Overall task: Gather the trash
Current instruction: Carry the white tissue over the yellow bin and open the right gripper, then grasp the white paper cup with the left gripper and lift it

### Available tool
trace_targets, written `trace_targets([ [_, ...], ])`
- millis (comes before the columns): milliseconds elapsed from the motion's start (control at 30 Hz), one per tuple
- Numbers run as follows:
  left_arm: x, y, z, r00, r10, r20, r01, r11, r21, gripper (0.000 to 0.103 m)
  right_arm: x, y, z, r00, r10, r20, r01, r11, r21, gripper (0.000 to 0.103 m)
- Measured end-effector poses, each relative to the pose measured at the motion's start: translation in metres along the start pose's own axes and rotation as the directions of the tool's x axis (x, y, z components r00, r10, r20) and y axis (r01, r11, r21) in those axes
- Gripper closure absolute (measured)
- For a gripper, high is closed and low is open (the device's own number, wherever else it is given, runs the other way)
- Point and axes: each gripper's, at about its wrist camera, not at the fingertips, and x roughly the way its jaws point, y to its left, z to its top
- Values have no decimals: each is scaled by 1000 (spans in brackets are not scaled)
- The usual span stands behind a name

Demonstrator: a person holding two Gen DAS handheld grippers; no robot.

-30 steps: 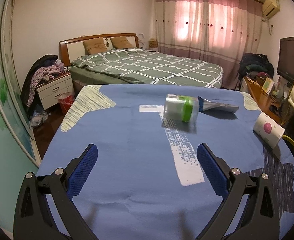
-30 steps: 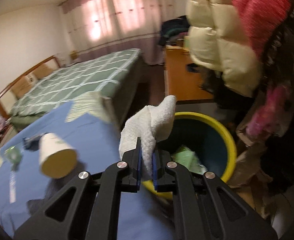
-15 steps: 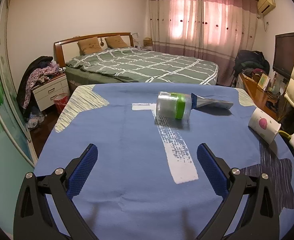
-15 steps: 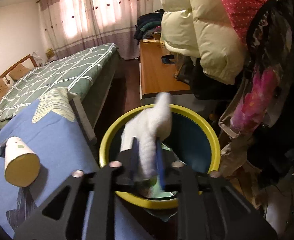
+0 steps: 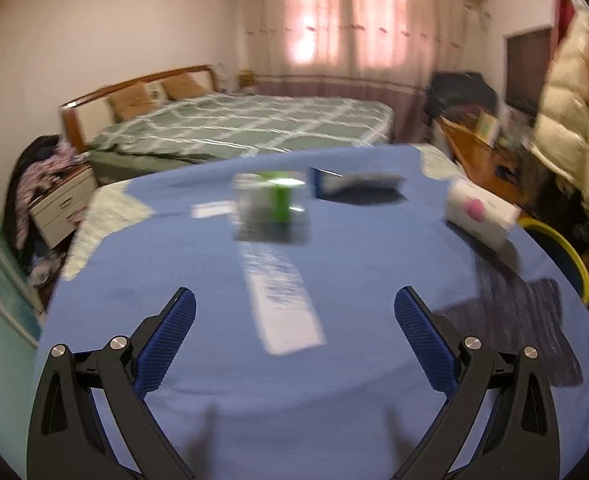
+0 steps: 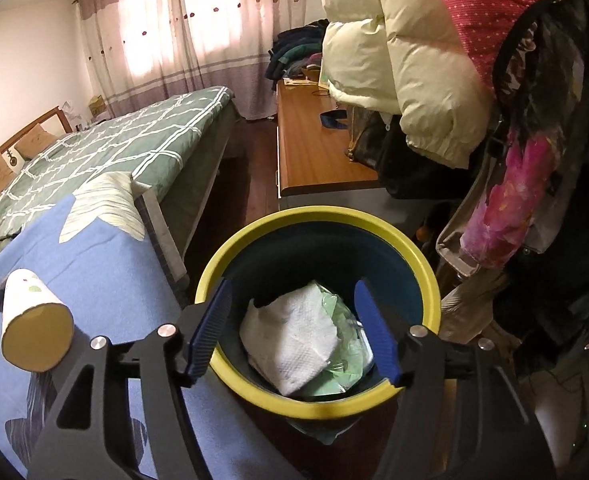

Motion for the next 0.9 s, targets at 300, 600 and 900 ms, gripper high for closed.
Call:
trace_targets([
  [300,16,-95,24,963,-249,-99,262,954,146,5,2,2,0,999,37,-10,-37,999,-4,39],
  [600,63,-146,64,937,-327,-125,348,909,229,5,4,4,0,997,71,-20,-71,997,-12,35],
  [900,98,-166,86,930,-343,-135,368,888,275,5,6,5,-1,996,86,-33,-87,996,-15,34],
])
